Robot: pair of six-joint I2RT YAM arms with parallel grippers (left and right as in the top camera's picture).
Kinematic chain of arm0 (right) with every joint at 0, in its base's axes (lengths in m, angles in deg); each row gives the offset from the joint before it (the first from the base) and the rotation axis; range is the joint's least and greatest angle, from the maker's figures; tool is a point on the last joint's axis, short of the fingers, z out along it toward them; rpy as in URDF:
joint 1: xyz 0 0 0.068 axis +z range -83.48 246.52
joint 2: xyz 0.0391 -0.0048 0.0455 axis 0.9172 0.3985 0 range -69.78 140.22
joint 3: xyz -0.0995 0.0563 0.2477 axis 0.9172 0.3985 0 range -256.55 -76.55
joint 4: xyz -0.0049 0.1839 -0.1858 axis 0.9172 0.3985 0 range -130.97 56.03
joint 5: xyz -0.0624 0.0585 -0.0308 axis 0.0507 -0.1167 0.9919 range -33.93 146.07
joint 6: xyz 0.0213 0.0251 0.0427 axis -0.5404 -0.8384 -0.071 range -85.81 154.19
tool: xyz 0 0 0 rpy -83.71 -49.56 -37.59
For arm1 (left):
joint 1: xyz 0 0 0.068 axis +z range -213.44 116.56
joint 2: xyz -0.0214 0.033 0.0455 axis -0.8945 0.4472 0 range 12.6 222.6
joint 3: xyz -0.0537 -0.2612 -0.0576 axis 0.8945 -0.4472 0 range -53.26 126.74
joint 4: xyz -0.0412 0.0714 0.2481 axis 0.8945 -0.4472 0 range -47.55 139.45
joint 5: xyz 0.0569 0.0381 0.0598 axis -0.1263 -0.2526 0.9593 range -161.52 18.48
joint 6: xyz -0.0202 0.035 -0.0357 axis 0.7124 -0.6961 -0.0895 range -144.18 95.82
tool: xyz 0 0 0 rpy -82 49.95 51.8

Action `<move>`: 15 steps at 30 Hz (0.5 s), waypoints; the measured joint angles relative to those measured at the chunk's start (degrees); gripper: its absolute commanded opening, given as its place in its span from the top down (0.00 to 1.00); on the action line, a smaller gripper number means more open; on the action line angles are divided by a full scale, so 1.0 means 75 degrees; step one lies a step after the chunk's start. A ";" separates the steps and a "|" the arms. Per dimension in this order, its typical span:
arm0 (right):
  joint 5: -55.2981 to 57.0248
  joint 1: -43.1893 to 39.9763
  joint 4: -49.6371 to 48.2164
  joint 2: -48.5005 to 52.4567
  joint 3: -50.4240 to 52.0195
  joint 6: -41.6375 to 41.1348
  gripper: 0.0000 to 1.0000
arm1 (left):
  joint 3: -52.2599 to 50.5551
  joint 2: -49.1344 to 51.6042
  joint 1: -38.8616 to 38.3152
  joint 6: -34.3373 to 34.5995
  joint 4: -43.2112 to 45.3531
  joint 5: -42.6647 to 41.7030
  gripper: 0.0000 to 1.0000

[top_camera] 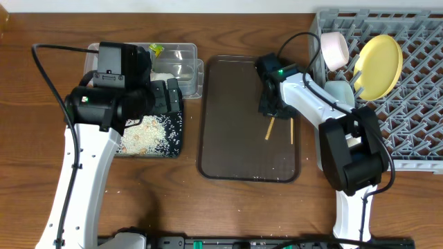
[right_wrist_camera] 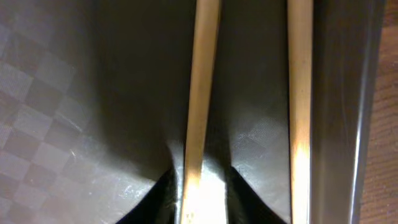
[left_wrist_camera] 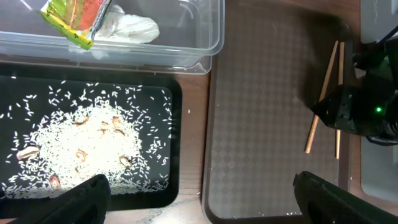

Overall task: Sort waste into correct bins and load items into the dishwasher rack
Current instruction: 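Move right gripper to the chopsticks and grasp one chopstick, then place the chopstick into the dish rack with right gripper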

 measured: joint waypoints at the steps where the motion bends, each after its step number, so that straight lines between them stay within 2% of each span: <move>1: -0.0003 0.0003 0.0009 0.0000 0.0000 -0.0038 0.89 | -0.0003 0.0000 -0.0003 0.0000 0.0003 0.0000 0.04; 4: 0.0003 0.0026 0.0082 0.0000 0.0000 -0.0052 0.99 | 0.0000 0.0000 0.0000 0.0000 0.0003 0.0000 0.04; 9: 0.0026 0.0157 0.0187 0.0000 0.0000 0.0012 0.99 | 0.0000 0.0000 -0.0003 0.0000 0.0000 0.0000 0.04; 15: -0.0256 0.0192 0.0513 -0.0003 -0.0172 0.0673 0.99 | -0.0003 0.0000 0.0000 0.0000 0.0000 -0.0003 0.04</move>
